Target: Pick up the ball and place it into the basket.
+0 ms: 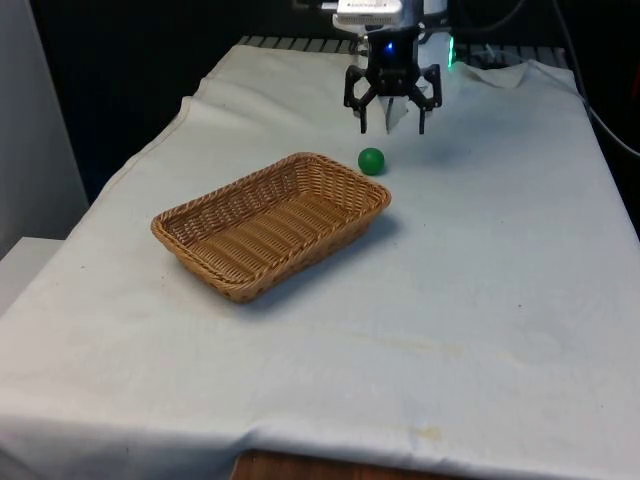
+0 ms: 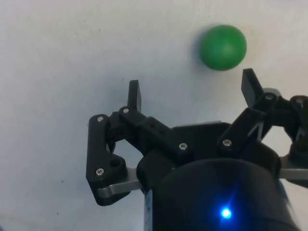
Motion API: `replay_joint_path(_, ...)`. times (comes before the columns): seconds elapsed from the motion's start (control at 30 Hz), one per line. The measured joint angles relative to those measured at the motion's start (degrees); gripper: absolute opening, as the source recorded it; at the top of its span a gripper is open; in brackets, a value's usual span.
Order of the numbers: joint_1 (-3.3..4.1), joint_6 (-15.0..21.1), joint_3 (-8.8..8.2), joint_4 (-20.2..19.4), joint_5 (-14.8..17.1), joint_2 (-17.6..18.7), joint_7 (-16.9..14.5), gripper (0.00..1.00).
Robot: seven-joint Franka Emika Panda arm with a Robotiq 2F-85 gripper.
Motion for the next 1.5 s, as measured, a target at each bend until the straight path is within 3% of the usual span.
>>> replay_joint_path(0.43, -0.06, 4.13, 0.52, 1.43, 0.17, 5.50, -0.17, 1.00)
replay_joint_path(0.93, -0.52, 4.18, -1.26, 2.64, 0.17, 7.85, -2.41, 1.00)
replay_joint_path(1.5, -0.63, 4.58, -1.49, 2.92, 0.17, 10.26, -2.75, 1.00)
